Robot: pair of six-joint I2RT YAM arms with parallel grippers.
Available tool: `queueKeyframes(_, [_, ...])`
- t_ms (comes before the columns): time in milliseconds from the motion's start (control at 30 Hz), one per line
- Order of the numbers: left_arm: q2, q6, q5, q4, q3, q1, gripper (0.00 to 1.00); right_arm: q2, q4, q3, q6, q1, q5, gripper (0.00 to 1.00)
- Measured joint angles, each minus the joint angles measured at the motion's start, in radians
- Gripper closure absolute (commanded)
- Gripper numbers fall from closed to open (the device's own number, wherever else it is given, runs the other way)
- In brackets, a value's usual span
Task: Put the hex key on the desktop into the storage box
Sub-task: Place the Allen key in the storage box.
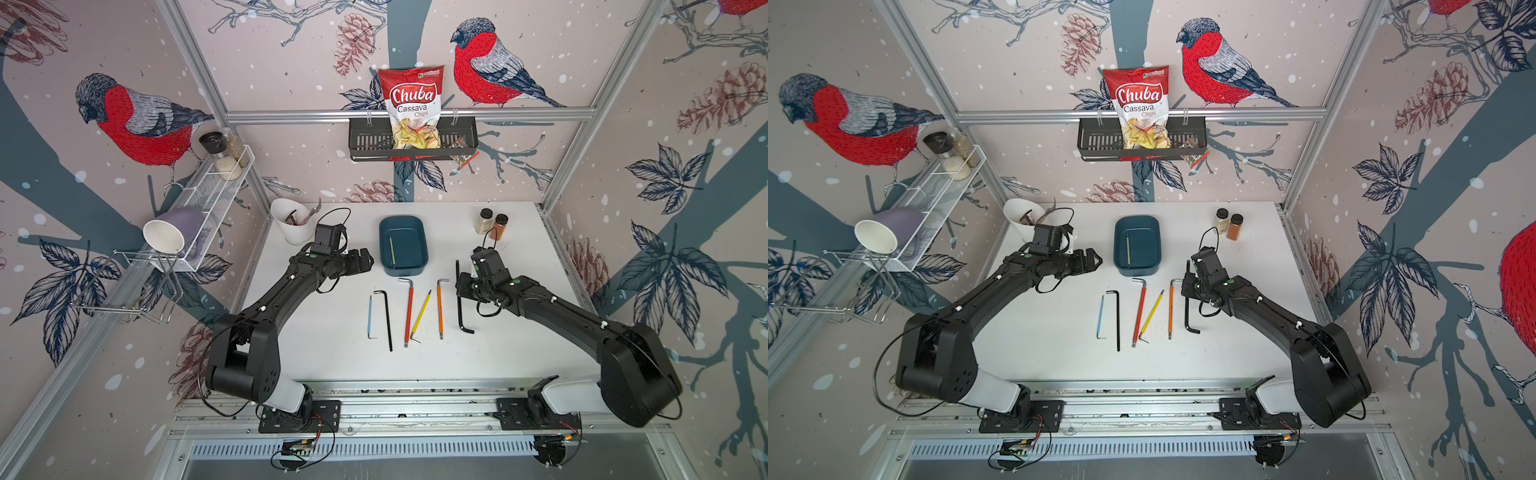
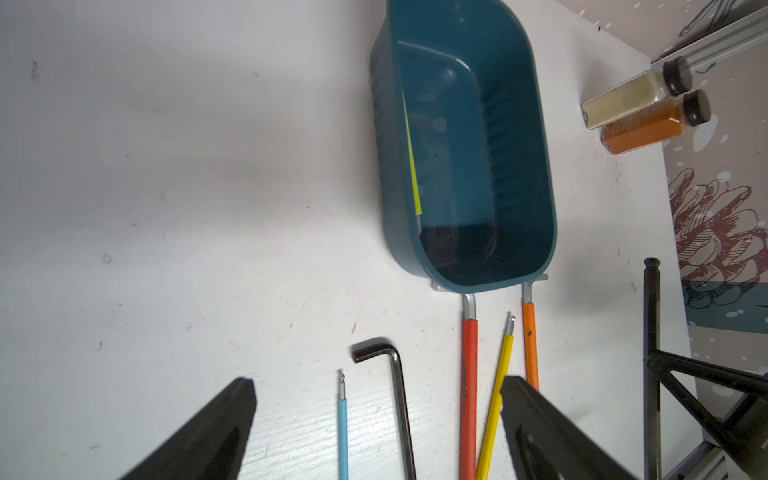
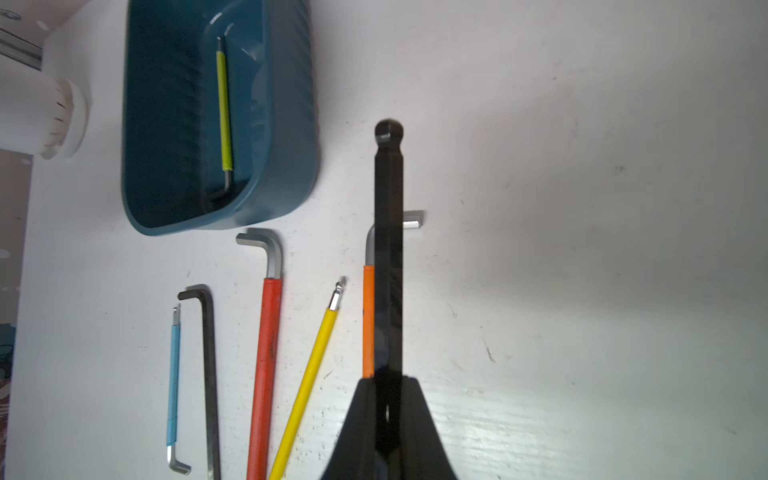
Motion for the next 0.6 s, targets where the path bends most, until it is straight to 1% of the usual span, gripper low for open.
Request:
queueKeyframes(167, [0.072, 0.019, 0.005, -0.009, 0.164, 0.0, 0.05, -0.002, 0.014, 0.024, 0.0, -0.015, -0.04, 1.0])
queueKeyframes(267, [0.116, 0.035, 0.005, -0.01, 0.228, 0.0, 0.05, -0.002, 0.027, 0.039, 0.0, -0.02, -0.055, 1.0])
queueKeyframes(400, [0.163, 0.045, 0.008, -0.006, 0.243, 0.0, 0.05, -0.002, 0.037, 0.061, 0.0, -0.034, -0.084, 1.0])
queueKeyframes(600, [0.197, 0.043, 0.021, 0.0, 0.215, 0.0, 0.05, 0.013, 0.039, 0.12, -0.004, -0.051, -0.12, 1.0])
